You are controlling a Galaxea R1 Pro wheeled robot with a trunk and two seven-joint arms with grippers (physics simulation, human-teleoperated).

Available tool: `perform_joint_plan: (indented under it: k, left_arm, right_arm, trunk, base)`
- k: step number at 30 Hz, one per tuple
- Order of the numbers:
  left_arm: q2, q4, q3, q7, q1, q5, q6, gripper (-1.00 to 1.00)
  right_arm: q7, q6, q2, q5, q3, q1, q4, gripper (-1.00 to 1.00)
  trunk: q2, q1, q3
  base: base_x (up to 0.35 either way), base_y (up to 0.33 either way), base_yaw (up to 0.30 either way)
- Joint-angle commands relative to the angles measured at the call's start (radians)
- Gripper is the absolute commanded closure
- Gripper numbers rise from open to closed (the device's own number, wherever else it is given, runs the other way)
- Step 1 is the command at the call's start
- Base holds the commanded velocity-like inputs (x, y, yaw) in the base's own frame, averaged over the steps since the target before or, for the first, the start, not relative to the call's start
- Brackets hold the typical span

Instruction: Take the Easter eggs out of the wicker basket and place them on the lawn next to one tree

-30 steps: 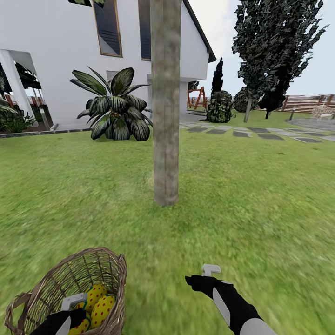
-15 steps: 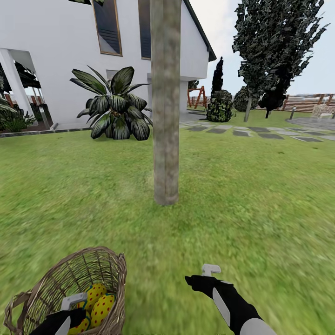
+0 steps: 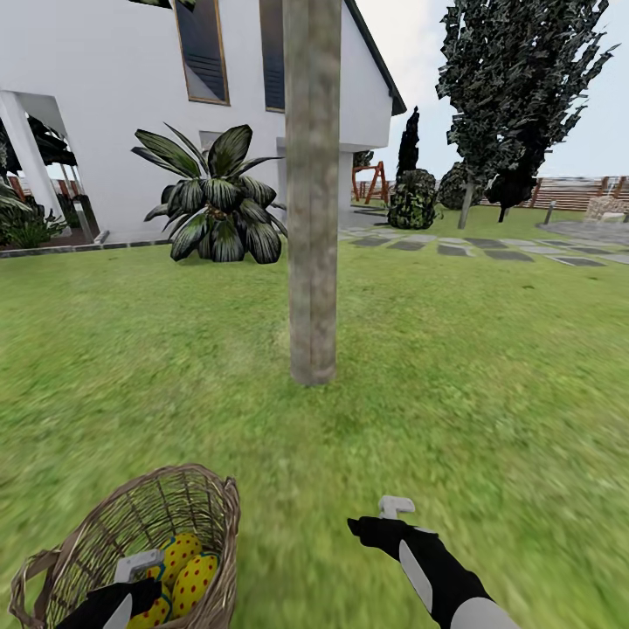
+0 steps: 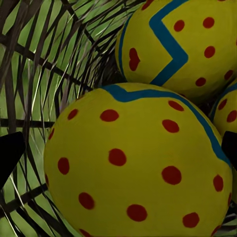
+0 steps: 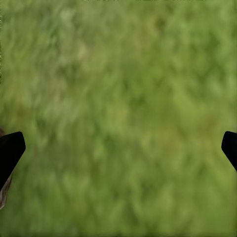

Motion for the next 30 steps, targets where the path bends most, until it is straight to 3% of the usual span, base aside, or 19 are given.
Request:
perform_joint_plan:
  k: [1,30]
  left_arm:
    - [0.000,-0.002,0.003,0.001,0.000,-0.001,0.006,-1.00]
    - [-0.001,0.002,0.001,-0.029,0.000,-0.006,0.017,-1.00]
  right_arm:
    - [0.003,0.006,0.001,-0.008,-0.004,0.000,-0.002,-1.00]
    - [0.003,0.006,0.000,-0.008,-0.004,0.000,-0.002,-1.00]
  trunk:
    - [0.000,0.000,-0.001]
    - [0.000,0.000,-0.001]
  base:
    - [0.007,0.031,0.000]
    - [0.012,0.028,0.000]
